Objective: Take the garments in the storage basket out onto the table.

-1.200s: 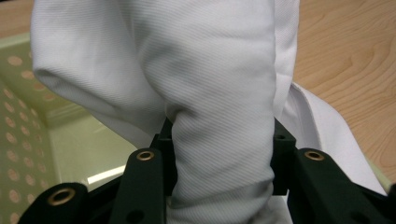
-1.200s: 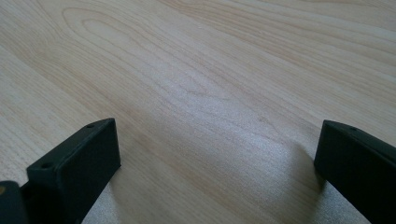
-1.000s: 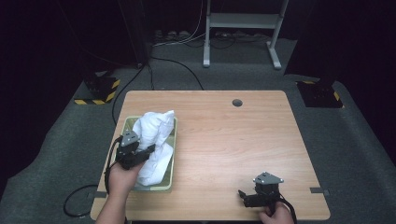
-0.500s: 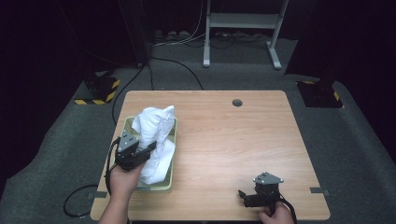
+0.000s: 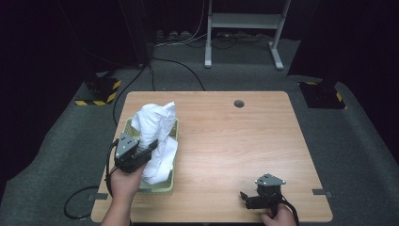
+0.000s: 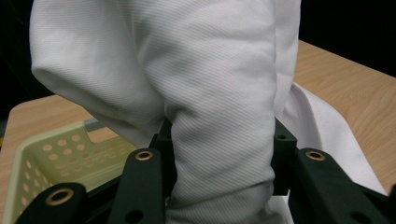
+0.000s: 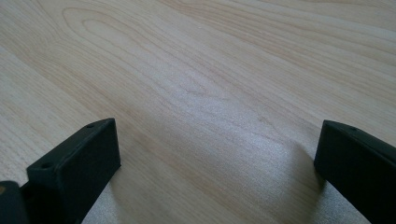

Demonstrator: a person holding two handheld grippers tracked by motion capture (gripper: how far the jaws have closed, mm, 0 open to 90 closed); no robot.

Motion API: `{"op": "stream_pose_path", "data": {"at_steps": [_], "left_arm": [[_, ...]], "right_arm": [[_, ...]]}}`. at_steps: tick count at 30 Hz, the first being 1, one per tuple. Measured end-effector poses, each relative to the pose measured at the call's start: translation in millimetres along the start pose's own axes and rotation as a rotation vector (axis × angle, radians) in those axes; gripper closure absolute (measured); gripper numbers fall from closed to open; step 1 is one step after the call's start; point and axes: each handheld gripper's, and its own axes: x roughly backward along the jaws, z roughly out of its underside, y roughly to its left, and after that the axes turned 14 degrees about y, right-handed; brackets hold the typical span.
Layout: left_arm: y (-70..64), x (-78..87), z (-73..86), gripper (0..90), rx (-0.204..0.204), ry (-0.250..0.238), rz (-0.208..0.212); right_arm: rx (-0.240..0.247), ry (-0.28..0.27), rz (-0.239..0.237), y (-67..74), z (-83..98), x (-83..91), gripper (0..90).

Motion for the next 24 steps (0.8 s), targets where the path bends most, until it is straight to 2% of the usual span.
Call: {"op": "stream_pose_path", "data": {"at_steps": [1, 2, 7, 15, 21, 24], "left_arm": [[-1.6, 2.3, -1.3, 60.1, 0.0, -0.021, -0.004], [-1.6, 2.3, -1.3, 60.1, 0.0, -0.021, -0.004], [-5.9, 10.7, -5.9, 60.0, -0.008, -0.085, -0.017], [-12.3, 21.9, -13.6, 59.9, -0.022, -0.159, -0.037], [-16.8, 30.2, -17.5, 59.6, -0.037, -0.233, -0.03], [-19.2, 33.1, -19.1, 59.5, -0.04, -0.252, -0.038]], "right_arm": [[0.0, 0.0, 0.0, 0.0, 0.0, 0.0, 0.0], [0.0, 0.0, 0.0, 0.0, 0.0, 0.0, 0.0], [0.0, 0.0, 0.0, 0.0, 0.0, 0.0, 0.0], [0.0, 0.0, 0.0, 0.0, 0.0, 0.0, 0.0], [0.0, 0.0, 0.0, 0.0, 0.0, 0.0, 0.0], [0.0, 0.0, 0.0, 0.0, 0.0, 0.0, 0.0]]}}
